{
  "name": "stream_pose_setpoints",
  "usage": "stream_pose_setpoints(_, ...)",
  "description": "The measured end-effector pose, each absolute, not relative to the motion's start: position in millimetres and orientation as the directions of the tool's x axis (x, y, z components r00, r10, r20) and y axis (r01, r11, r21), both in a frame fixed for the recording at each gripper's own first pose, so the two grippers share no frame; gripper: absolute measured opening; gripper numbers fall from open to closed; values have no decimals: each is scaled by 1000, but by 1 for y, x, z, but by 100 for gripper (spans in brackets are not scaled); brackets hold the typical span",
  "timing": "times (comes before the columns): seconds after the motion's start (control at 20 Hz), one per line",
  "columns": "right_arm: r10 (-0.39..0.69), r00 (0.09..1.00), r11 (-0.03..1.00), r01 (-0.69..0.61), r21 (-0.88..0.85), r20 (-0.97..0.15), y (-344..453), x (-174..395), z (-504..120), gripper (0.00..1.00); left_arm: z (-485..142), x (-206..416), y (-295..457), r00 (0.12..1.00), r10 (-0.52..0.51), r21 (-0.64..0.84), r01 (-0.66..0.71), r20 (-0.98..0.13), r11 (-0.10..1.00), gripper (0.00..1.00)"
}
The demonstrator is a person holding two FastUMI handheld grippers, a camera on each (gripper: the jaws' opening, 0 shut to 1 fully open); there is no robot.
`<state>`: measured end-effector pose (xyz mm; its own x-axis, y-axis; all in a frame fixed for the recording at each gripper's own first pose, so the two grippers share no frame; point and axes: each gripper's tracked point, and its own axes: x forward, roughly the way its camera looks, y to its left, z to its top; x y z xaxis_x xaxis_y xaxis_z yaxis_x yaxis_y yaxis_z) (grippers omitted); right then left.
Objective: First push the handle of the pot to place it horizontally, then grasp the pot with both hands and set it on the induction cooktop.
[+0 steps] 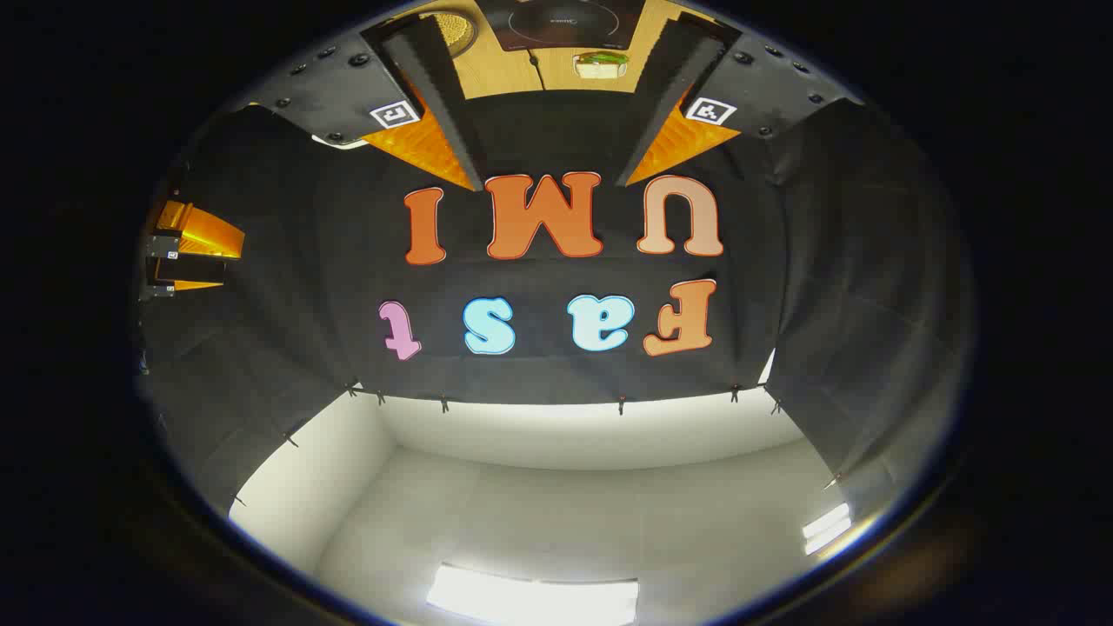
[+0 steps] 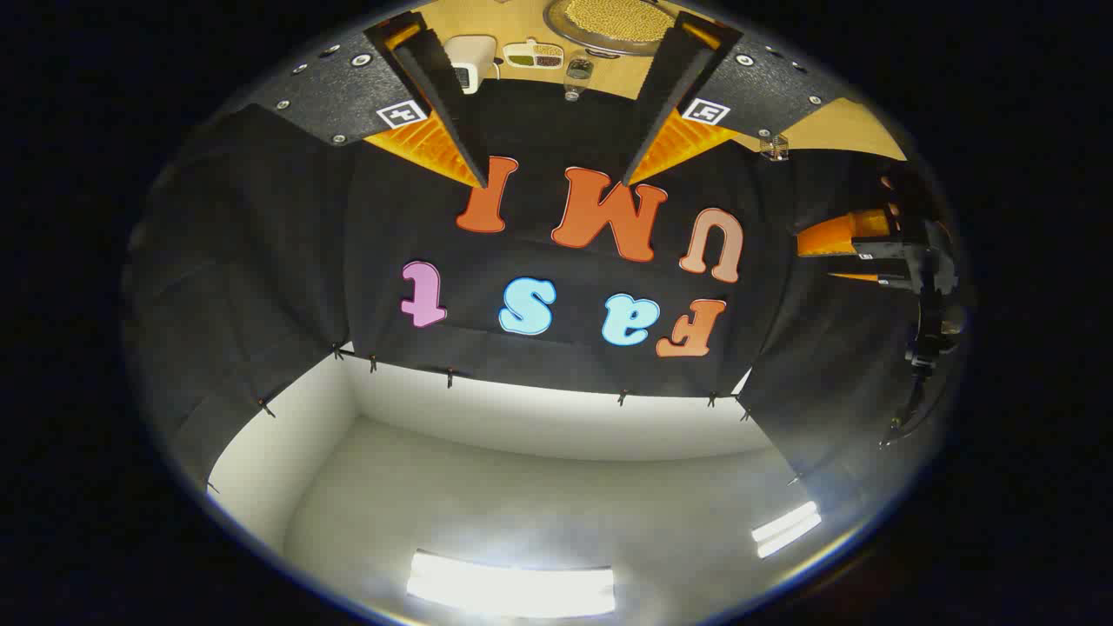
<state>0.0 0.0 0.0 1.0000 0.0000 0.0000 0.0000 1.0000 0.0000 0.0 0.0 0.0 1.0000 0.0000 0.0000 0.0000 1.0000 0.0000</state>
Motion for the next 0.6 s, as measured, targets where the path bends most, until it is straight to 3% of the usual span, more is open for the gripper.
stream_pose_setpoints(0.4, 10, 1000, 1000, -10, 6, -9, 4, 1, -3, 92, -1, -3, 2, 1000, 6, 6, -7, 10, 1000, 92)
stream_pose_setpoints(0.6, 14, 1000, 1000, -14, -4, -14, 6, 2, -4, 92, 0, -4, 10, 999, 27, 5, -27, 21, 1000, 98)
